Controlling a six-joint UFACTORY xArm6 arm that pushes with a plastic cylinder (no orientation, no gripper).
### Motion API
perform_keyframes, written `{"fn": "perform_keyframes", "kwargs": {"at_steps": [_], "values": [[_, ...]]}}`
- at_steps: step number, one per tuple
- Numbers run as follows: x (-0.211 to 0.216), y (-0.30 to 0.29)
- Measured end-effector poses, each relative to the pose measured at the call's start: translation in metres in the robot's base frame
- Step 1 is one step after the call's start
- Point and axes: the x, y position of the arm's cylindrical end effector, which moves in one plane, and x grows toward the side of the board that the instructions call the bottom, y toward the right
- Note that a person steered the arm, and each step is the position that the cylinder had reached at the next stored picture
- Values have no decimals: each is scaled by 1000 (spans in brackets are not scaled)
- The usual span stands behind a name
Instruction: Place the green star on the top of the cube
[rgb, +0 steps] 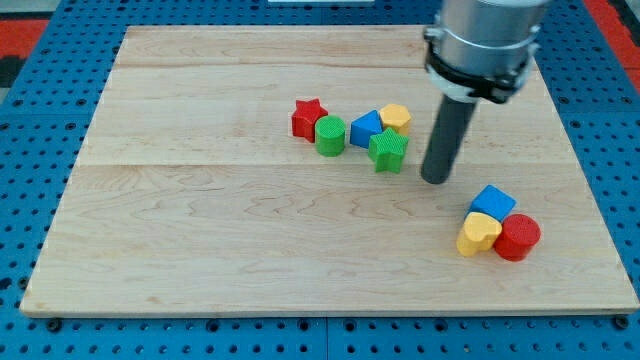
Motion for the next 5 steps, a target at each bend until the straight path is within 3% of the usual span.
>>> {"fn": "perform_keyframes", "kwargs": {"at_steps": [1,3,5], "values": [[13,-26],[-9,-155],[-27,-125]]}}
